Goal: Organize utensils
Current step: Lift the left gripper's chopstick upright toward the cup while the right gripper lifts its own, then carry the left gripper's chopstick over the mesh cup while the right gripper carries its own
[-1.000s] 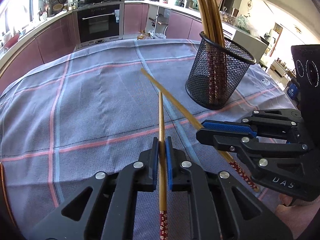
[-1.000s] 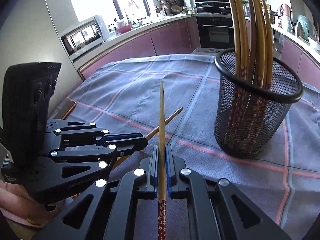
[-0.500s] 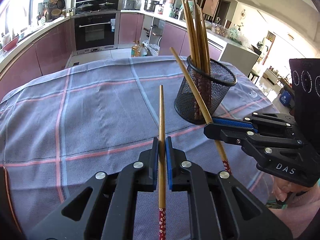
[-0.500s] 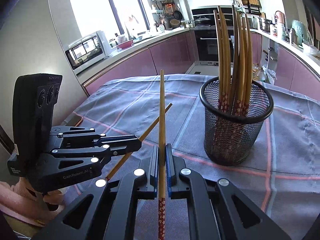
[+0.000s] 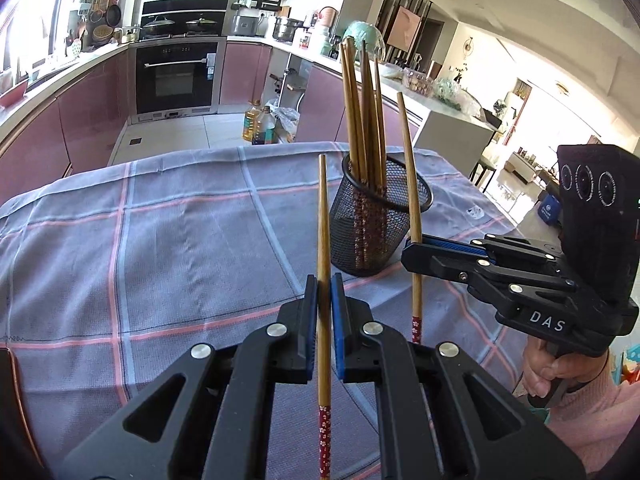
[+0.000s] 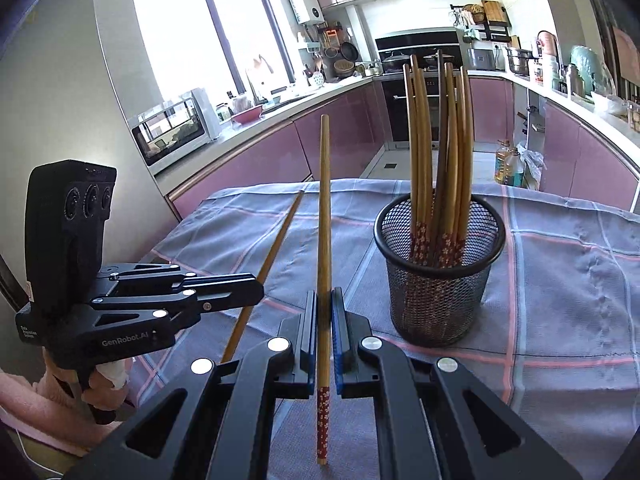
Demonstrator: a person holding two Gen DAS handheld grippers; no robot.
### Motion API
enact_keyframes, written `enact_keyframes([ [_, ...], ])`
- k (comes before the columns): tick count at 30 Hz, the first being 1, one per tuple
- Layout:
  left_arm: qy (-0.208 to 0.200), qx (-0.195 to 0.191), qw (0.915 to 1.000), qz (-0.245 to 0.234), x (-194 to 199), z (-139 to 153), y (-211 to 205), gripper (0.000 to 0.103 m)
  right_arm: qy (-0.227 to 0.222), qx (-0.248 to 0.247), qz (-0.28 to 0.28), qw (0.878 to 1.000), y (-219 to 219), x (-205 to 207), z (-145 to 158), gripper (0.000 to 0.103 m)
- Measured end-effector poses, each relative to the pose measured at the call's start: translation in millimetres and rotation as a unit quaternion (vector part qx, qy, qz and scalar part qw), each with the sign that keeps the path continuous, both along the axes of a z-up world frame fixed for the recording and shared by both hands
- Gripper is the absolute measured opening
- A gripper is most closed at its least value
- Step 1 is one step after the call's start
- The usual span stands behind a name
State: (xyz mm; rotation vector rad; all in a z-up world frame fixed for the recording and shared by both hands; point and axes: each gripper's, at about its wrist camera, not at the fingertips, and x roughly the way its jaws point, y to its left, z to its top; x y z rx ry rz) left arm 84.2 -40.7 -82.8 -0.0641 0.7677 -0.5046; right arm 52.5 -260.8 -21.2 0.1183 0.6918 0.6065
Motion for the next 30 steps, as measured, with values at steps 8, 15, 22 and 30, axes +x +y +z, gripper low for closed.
enact_keyframes([
  [8, -0.013, -0.014, 0.9998, -0.008, -4, 16, -2, 0.008, -0.01, 0.008, -0.007, 1.0, -8, -2, 5, 0.006],
  [15, -0.025, -0.014, 0.9995, -0.013, -5, 25, -10, 0.008, -0.016, 0.012, -0.011, 1.0, -13, -4, 7, 0.006],
  [22, -0.031, -0.014, 0.9993, -0.012, -4, 29, -13, 0.008, -0.02, 0.014, -0.015, 1.0, -18, -4, 10, 0.006],
  [30, -0.041, -0.016, 0.9989, -0.016, -2, 33, -17, 0.008, -0.029, 0.017, -0.022, 0.999, -25, -5, 17, 0.006],
])
